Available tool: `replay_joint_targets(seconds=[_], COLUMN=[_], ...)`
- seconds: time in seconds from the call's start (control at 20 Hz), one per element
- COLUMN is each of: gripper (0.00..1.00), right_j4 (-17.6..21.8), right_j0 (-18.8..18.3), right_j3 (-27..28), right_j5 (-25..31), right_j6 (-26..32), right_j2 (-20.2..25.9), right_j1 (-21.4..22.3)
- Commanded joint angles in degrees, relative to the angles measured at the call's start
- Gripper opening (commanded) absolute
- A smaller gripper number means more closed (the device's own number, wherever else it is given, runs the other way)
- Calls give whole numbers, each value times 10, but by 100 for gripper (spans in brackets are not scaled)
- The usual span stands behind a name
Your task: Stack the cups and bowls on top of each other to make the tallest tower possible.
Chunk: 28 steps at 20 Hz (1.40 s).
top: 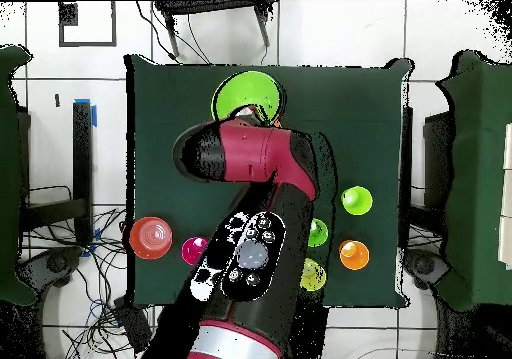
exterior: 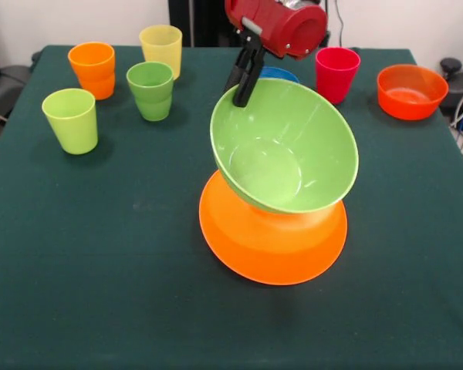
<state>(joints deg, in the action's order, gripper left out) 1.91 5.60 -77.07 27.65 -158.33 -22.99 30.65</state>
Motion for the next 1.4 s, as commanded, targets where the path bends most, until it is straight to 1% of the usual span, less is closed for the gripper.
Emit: replay_joint_targets(seconds=[0.05,0.3,0.7,0.9,1.1,1.4], gripper=[0,0,0,0,0,0], right_j4=[37,41,50,69,85,109], right_j0=[-19,-26,-46,-52,-70,-78], right_j3=[-52,-61,-85,-88,-89,-91], right_j5=[-8,-3,-15,-37,-42,-53], right_j6=[75,78,88,81,94,85], right_j2=[98,113,140,142,153,158], right_j1=[4,10,18,15,16,16])
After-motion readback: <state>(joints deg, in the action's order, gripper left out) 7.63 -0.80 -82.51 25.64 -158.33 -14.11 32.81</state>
